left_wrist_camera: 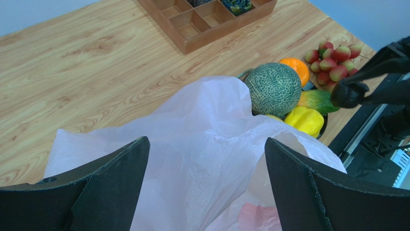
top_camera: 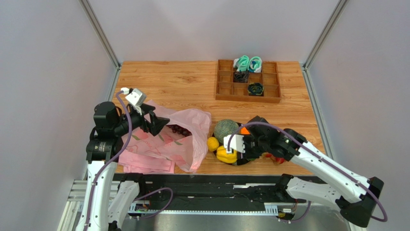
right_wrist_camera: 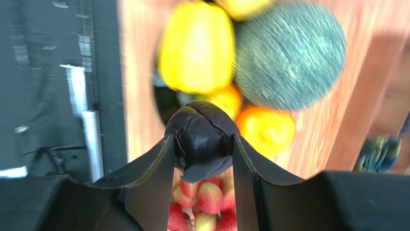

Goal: Take the fake fruits out of the plastic bag

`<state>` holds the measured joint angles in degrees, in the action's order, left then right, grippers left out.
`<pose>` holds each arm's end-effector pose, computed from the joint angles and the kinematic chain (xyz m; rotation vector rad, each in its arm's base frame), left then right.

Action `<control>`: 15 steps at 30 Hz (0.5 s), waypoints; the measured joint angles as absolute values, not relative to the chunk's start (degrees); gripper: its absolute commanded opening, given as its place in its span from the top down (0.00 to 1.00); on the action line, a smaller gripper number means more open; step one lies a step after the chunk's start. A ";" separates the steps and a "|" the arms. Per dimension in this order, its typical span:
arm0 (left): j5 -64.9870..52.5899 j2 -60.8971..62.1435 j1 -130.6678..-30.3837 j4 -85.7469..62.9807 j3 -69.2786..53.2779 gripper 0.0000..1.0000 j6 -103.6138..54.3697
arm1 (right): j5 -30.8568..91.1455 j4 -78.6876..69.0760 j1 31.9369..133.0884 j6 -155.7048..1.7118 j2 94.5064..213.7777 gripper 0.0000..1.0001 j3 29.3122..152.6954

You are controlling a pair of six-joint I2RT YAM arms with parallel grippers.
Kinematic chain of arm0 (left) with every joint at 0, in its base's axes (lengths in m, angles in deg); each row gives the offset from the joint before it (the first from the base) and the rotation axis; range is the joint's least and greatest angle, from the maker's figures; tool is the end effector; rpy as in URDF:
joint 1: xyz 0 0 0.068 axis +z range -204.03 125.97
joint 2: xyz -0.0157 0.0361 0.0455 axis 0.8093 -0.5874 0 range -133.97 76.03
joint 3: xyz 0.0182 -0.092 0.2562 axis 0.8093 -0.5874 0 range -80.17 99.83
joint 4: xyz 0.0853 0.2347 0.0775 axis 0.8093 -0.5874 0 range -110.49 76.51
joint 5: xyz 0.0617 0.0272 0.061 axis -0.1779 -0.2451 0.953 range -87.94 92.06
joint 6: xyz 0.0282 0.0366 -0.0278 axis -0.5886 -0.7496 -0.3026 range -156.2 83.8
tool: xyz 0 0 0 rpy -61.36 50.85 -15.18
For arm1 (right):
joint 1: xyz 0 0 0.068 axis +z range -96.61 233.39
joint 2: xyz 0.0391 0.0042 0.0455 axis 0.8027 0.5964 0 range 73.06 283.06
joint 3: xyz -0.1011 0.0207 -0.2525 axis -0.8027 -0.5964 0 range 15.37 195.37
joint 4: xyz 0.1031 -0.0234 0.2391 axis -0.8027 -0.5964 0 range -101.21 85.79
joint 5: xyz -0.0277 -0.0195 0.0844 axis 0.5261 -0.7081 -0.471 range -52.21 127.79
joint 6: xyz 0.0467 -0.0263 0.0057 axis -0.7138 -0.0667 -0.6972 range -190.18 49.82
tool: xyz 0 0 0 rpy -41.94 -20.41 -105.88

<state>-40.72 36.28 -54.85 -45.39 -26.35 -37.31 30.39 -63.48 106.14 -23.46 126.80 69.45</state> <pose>0.1350 -0.0262 0.3694 0.5386 1.7730 -0.6947 0.0961 0.1340 0.2941 -2.0137 1.6445 0.2059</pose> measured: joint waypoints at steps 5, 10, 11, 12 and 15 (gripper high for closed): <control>-40.72 35.39 -54.76 -44.78 -26.35 0.02 -37.28 | 30.47 -60.94 95.43 -22.76 135.36 0.67 69.76; -40.70 34.60 -54.74 -44.51 -26.35 0.02 -37.11 | 30.50 -57.75 93.42 -22.48 139.78 0.54 69.87; -40.70 34.51 -54.74 -44.51 -26.35 0.02 -37.11 | 30.45 -57.29 93.42 -22.41 139.78 0.47 69.87; -40.70 34.45 -54.71 -44.51 -26.35 0.02 -37.11 | 30.43 -56.70 93.42 -22.35 139.80 0.23 69.87; -40.66 34.42 -54.71 -44.51 -26.35 0.02 -37.11 | 30.87 -54.93 93.35 -22.89 139.95 0.00 69.85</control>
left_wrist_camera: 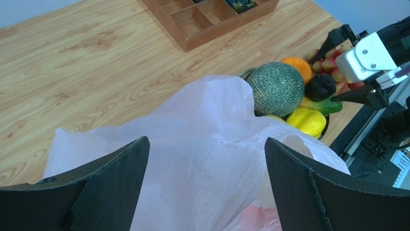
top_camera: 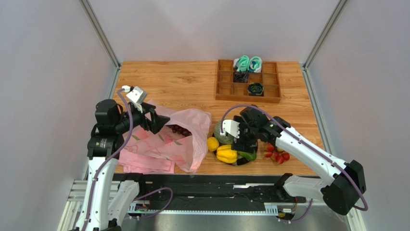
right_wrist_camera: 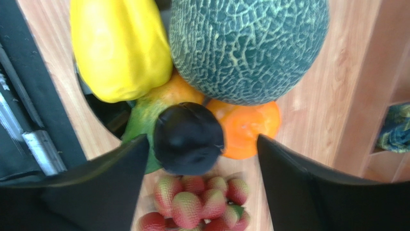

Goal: Take the fake fruits out of the plastic bag

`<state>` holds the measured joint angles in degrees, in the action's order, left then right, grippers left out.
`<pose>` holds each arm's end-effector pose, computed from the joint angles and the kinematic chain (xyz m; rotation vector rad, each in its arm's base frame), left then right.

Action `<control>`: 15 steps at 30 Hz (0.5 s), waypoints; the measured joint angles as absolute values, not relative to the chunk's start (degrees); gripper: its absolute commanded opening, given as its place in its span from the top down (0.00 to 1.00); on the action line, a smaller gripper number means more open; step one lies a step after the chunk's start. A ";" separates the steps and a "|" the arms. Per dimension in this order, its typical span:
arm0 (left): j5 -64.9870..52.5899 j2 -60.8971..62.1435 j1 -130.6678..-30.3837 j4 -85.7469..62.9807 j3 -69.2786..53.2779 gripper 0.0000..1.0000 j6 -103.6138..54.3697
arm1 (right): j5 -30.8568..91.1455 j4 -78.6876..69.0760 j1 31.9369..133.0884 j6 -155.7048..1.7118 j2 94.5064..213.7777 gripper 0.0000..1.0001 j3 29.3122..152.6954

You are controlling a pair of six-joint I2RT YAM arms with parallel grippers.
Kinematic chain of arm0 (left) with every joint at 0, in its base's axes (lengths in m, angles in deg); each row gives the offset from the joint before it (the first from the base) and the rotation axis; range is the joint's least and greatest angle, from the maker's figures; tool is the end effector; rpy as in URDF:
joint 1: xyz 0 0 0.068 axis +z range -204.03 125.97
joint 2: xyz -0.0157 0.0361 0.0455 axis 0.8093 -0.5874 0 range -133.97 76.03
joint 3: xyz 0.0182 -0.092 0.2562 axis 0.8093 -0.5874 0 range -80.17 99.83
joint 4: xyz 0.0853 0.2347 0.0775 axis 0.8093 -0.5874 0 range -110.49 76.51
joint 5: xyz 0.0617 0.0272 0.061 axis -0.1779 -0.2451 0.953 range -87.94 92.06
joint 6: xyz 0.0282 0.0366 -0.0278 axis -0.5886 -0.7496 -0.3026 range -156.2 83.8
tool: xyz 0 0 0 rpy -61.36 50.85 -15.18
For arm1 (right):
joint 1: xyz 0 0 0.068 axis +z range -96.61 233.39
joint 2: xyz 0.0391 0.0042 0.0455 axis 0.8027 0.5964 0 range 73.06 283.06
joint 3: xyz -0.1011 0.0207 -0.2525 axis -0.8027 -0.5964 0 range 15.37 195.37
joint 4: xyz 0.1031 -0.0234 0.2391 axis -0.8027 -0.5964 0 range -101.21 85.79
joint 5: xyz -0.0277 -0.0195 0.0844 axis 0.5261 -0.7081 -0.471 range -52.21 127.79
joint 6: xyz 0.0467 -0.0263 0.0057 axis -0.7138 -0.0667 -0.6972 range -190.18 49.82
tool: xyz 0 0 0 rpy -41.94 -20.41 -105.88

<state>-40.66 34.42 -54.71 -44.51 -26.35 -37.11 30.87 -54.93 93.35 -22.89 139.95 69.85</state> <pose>0.1439 -0.0259 0.3670 0.5283 1.7910 -0.7007 0.1643 0.1433 0.2647 -1.8656 1.9017 0.1200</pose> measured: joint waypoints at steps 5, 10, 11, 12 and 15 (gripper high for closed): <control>-40.48 34.25 -54.71 -44.49 -26.35 0.02 -37.11 | 31.41 -53.16 91.86 -24.53 139.30 0.00 69.87; -40.50 33.29 -54.71 -44.23 -26.35 0.02 -37.09 | 31.74 -53.09 84.37 -28.42 136.96 0.00 72.62; -40.50 33.05 -54.71 -44.14 -26.35 0.02 -37.07 | 31.63 -52.98 82.07 -28.95 136.87 0.00 73.52; -40.50 32.74 -54.71 -44.05 -26.35 0.02 -37.04 | 31.70 -52.85 78.73 -29.65 136.94 0.00 74.74; -40.50 32.04 -54.71 -44.05 -26.35 0.02 -36.93 | 30.80 -53.73 70.38 -30.06 138.29 0.00 76.97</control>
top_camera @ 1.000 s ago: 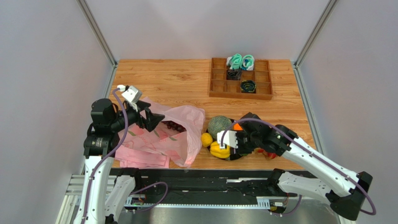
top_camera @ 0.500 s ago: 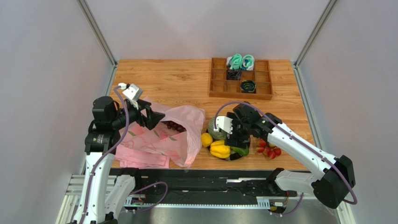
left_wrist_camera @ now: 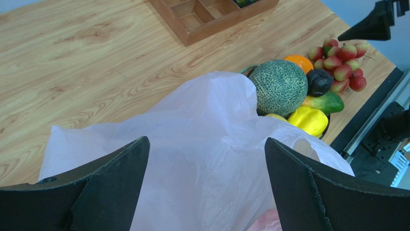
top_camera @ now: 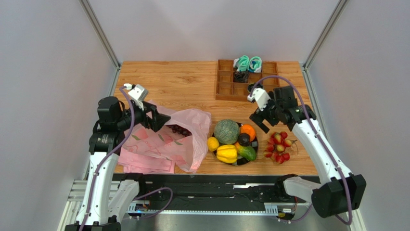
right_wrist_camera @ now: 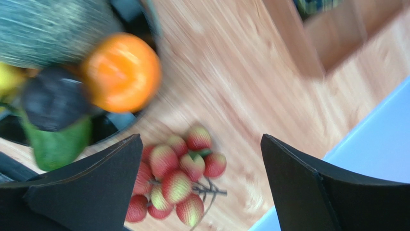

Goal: Take the fake fruits out of the plastic bag

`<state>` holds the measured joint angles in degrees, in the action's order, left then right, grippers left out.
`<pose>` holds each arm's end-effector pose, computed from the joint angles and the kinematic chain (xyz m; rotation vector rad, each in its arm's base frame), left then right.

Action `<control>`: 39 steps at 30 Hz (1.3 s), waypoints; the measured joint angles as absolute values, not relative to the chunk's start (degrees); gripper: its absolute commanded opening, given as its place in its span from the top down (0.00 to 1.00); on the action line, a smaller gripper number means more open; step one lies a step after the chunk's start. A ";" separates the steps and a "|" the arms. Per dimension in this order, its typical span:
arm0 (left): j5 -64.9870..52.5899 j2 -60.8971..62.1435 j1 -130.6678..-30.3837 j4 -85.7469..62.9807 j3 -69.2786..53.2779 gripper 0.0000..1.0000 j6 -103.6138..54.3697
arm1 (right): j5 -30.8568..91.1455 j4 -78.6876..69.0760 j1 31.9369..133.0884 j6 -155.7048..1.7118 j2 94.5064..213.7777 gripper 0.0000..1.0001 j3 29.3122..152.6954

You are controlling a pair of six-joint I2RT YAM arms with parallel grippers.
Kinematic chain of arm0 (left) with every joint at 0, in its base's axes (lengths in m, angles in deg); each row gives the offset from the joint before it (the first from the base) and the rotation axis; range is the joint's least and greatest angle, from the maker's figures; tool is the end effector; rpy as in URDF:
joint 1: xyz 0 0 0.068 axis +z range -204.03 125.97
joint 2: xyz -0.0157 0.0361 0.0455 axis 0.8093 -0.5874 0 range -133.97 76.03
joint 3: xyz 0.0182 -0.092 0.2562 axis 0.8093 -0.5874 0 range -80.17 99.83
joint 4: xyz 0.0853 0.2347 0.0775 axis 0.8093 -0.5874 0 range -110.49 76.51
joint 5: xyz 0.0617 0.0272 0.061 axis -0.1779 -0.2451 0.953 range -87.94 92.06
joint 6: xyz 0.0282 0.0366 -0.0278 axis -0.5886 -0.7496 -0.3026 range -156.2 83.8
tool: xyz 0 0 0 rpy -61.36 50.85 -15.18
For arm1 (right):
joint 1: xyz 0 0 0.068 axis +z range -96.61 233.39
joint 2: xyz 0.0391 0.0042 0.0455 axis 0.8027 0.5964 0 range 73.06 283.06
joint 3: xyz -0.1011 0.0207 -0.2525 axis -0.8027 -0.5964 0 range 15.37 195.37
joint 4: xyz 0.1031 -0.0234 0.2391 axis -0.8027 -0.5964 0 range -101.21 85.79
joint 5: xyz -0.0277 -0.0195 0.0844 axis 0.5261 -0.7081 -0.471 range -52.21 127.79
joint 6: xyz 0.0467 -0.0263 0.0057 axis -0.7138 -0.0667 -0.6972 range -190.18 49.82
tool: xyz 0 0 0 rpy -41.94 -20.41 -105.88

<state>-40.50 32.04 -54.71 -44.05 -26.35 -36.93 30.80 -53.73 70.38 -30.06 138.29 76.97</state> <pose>0.1546 -0.0260 0.3623 0.5150 1.8243 -0.7124 0.2122 0.0694 0.3100 -1.2338 2.1613 -0.0173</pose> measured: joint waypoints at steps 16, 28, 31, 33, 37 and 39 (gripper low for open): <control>-40.53 31.19 -54.71 -43.70 -26.35 0.02 -36.91 | 31.35 -63.96 56.63 -23.77 144.22 0.03 67.99; -40.53 31.95 -54.71 -43.73 -26.35 0.02 -36.91 | 26.65 -64.63 56.63 -21.74 143.65 0.68 67.31; -40.53 32.24 -54.71 -43.73 -26.32 0.02 -36.91 | 24.11 -65.16 56.63 -21.50 142.71 0.74 67.77; -40.53 32.44 -54.71 -43.73 -26.32 0.02 -36.91 | 23.26 -66.01 56.63 -21.43 142.60 0.76 68.67; -40.53 32.65 -54.71 -43.73 -26.35 0.02 -36.91 | 21.58 -69.27 56.63 -21.45 139.74 0.78 72.54; -40.53 32.79 -54.71 -43.73 -26.35 0.02 -36.91 | 20.14 -71.52 56.63 -21.47 137.27 0.79 76.01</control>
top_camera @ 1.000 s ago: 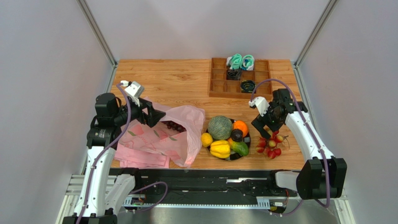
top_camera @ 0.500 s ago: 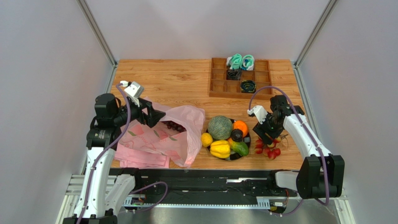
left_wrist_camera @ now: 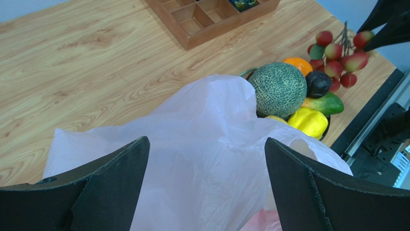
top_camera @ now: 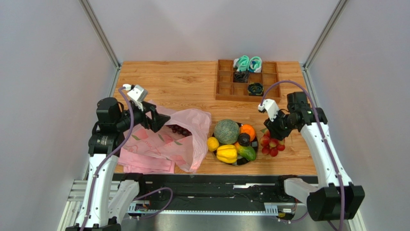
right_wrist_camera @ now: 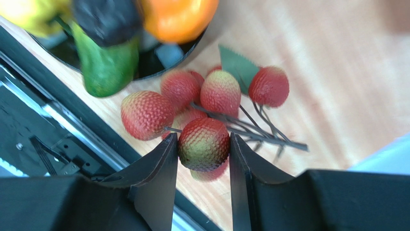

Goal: Take the fake fruits out of the plastic bag

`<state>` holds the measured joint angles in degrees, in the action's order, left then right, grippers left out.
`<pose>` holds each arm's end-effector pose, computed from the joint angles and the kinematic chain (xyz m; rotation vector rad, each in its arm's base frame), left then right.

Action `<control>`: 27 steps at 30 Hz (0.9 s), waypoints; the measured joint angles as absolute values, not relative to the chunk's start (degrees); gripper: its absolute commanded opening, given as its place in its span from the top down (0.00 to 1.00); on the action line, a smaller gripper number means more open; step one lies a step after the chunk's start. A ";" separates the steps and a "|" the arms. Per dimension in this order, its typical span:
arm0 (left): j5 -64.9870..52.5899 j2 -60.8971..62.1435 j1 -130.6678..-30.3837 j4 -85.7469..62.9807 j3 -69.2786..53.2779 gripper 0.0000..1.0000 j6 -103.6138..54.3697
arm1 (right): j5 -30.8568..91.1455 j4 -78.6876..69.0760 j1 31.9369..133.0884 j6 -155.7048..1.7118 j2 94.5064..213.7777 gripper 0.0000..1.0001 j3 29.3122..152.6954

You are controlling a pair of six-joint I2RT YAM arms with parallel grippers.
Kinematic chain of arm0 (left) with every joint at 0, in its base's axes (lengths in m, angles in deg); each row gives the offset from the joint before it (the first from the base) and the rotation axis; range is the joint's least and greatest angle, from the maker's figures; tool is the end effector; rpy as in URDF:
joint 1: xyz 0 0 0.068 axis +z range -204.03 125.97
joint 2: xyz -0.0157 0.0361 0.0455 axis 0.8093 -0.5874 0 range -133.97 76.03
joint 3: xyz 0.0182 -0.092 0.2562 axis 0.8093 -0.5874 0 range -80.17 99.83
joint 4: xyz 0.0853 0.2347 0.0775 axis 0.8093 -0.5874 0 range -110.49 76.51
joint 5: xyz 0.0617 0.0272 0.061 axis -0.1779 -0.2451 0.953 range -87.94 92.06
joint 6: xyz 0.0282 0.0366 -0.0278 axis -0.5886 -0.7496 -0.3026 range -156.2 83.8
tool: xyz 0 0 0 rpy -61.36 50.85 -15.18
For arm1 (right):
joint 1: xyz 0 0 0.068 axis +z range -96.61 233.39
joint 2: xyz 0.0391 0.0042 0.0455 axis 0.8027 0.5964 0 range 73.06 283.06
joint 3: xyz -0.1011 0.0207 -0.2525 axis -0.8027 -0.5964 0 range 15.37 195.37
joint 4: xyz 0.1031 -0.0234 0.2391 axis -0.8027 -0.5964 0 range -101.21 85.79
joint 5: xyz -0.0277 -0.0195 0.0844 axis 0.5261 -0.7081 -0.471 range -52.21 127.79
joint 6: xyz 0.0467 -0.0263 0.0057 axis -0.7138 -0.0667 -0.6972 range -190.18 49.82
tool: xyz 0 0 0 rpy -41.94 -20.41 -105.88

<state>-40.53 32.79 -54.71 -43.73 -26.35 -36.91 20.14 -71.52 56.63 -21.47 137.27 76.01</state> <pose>0.1515 -0.0259 0.3646 0.5199 1.8068 -0.7064 0.1878 0.0215 0.2938 -1.2504 2.4049 0.2116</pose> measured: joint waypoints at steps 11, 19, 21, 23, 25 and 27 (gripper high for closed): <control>-40.53 33.55 -54.71 -43.70 -26.32 0.02 -36.91 | 10.21 -76.85 59.95 -28.58 135.06 0.79 97.61; -40.57 33.53 -54.56 -43.70 -26.32 0.02 -36.91 | 7.70 -74.47 71.10 -36.93 142.34 0.79 102.11; -40.50 33.57 -53.97 -43.73 -26.32 0.02 -36.91 | 7.70 -73.84 74.49 -37.89 143.36 0.79 102.13; -40.48 33.66 -53.49 -43.77 -26.32 0.02 -36.91 | 7.72 -73.18 77.44 -38.76 144.19 0.79 102.09; -40.50 33.83 -53.36 -43.84 -26.32 0.02 -36.91 | 7.85 -72.48 79.82 -39.48 144.61 0.80 101.85; -40.50 34.16 -53.14 -43.90 -26.35 0.02 -36.91 | 8.01 -71.67 81.79 -40.25 144.89 0.81 101.48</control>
